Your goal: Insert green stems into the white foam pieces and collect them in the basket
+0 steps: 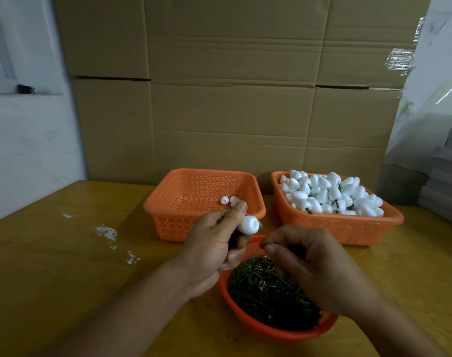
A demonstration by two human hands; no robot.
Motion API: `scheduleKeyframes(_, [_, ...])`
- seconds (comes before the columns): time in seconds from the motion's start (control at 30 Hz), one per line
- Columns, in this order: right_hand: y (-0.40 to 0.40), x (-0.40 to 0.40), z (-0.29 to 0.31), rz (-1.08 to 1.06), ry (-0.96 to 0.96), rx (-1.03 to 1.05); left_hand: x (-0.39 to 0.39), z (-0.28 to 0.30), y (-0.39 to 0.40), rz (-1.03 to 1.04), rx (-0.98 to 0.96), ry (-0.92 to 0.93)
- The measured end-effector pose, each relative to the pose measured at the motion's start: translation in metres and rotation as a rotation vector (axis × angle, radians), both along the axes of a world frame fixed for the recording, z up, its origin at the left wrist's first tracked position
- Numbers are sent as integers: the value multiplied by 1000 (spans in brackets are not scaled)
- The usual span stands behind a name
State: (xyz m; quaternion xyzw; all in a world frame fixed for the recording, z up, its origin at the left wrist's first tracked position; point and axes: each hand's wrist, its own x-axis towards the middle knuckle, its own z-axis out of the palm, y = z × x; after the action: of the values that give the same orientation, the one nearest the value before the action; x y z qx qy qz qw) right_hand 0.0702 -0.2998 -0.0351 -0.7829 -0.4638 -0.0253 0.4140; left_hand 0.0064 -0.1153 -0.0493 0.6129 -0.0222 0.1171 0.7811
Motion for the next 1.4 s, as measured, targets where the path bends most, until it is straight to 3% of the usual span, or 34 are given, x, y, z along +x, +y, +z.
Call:
scheduleKeyframes(0.17, [3,-5,3,-1,106,225,-1,1,1,-25,-14,-8])
scheduleKeyframes(0.37, [6,-6,3,59,382,480,-2,2,1,-21,-11,-7])
scheduleKeyframes(0.67, [8,-8,1,164,434,511,-2,3,0,-12,15,14])
scheduleKeyframes(0.93, [11,-11,-5,165,382,439,-3,2,-2,-13,15,6])
scheduleKeyframes(1.4, [14,-15,-14,-41,-26,320,-3,1,-6,124,120,-86])
